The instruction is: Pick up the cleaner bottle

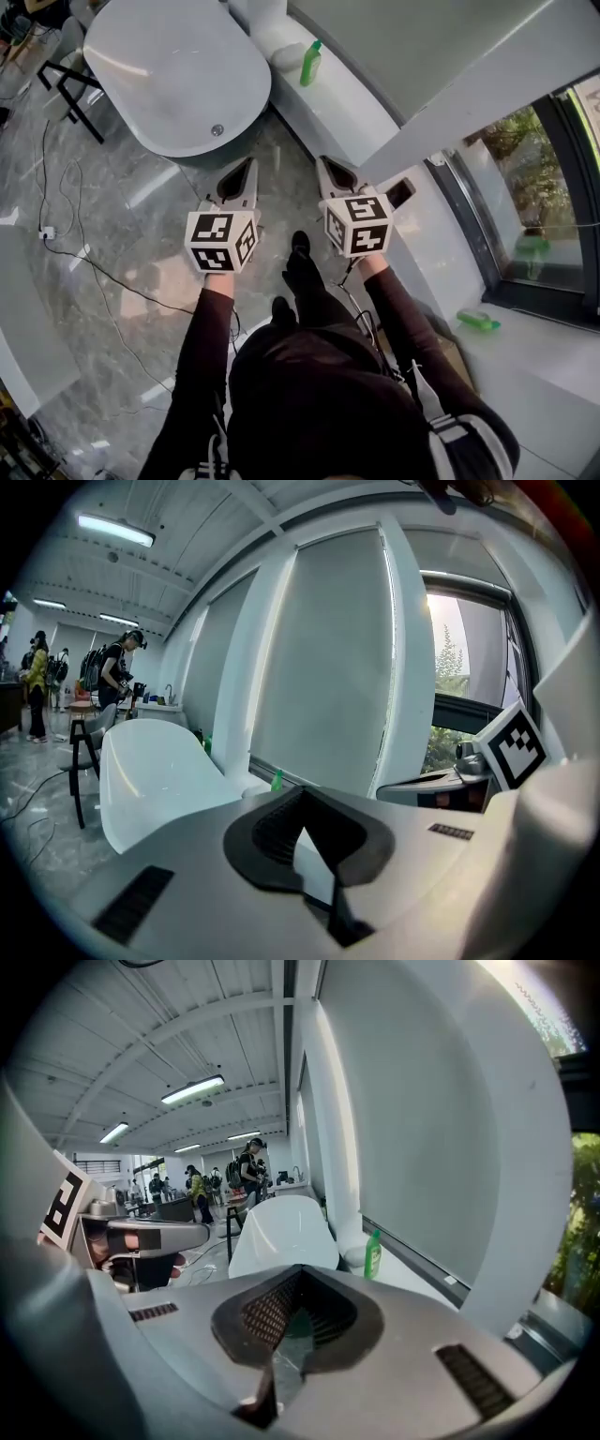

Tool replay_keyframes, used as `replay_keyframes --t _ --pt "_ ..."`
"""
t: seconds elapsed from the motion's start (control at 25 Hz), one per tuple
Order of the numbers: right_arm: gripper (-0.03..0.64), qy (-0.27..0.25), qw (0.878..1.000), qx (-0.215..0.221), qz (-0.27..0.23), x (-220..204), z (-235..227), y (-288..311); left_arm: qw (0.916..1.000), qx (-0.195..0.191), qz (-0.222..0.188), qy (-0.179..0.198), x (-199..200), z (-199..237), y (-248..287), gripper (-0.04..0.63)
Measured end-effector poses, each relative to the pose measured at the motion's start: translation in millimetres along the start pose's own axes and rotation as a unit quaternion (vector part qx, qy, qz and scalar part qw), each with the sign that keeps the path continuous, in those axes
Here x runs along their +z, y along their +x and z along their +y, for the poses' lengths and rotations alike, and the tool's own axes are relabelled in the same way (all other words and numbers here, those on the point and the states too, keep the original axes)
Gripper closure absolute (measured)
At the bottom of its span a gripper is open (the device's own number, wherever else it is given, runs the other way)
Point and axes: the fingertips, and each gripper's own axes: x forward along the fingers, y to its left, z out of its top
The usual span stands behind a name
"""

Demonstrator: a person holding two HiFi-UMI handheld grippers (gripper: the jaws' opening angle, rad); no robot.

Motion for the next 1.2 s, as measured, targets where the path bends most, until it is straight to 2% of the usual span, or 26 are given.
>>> replay_keyframes --t 0.72,0.92,1.2 --pt "0.615 -0.001 1.0 -0.007 0.013 57.7 -112.5 107.2 0.9993 -0.008 0.032 0.016 25.3 11.0 185.4 0.588" --pt "0.615 -0.004 1.0 -0.013 0.022 60.7 -136.3 126.5 0.9991 -0.007 0.036 0.019 27.4 17.4 223.1 0.586" --pt "0.615 0.012 0.999 -0.028 0.028 51.1 -160.5 163.0 0.9982 -0.016 0.055 0.021 5.9 34.0 272.8 0.584"
